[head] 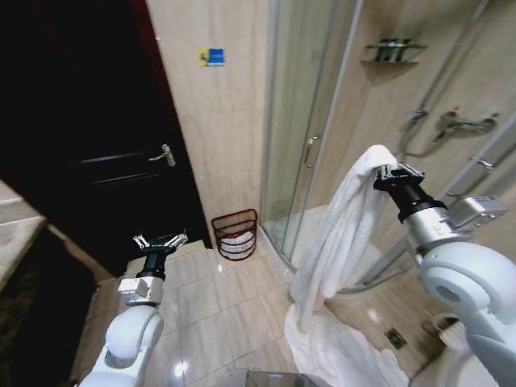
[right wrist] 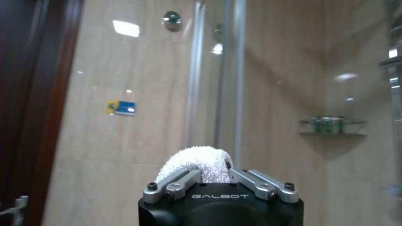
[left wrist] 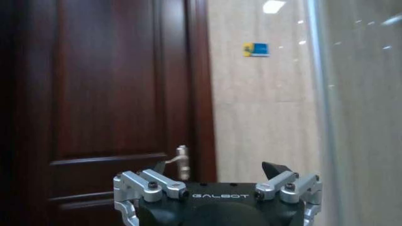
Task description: Discard the used towel into the hamper.
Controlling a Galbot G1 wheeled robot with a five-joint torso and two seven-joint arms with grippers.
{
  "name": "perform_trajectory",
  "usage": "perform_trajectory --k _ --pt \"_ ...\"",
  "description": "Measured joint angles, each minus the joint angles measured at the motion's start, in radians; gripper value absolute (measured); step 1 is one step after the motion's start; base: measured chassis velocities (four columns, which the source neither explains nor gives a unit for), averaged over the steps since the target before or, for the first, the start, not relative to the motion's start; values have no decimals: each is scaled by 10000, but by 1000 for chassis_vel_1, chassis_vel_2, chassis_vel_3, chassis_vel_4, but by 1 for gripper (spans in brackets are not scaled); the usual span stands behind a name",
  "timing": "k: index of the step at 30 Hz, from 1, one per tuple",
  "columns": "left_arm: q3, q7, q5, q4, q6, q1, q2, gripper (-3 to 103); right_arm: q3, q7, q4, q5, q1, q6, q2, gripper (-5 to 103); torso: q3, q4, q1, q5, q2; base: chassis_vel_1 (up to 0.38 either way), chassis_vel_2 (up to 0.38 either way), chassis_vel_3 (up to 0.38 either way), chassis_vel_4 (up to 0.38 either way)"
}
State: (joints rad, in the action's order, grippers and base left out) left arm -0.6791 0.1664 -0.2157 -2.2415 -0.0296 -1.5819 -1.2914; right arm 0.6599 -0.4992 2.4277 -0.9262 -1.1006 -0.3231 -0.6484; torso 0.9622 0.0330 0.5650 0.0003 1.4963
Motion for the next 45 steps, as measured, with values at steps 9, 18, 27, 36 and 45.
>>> perform_trajectory --k 9,18,27,36,45 --pt "13 15 127 -40 -44 -118 -75 100 -5 -60 -23 -89 98 -73 -3 2 0 0 0 -4 0 122 122 131 123" --pt "97 218 393 294 -657 -52 -148 100 -422 -22 -235 -149 640 -256 -128 2 0 2 0 -4 0 103 117 101 103" --pt "154 196 431 281 -668 -117 -195 100 -801 158 -811 -51 1325 -407 -581 2 0 -3 -2 -1 1 5 6 7 3" --pt "122 188 462 336 -621 -68 -207 100 -753 265 -757 -6 1281 -415 -615 2 0 -1 0 -3 0 -34 34 34 -39" --pt "132 172 482 362 -600 -62 -188 100 -518 227 -481 -29 984 -415 -533 2 0 -1 0 -2 0 -31 49 35 -41"
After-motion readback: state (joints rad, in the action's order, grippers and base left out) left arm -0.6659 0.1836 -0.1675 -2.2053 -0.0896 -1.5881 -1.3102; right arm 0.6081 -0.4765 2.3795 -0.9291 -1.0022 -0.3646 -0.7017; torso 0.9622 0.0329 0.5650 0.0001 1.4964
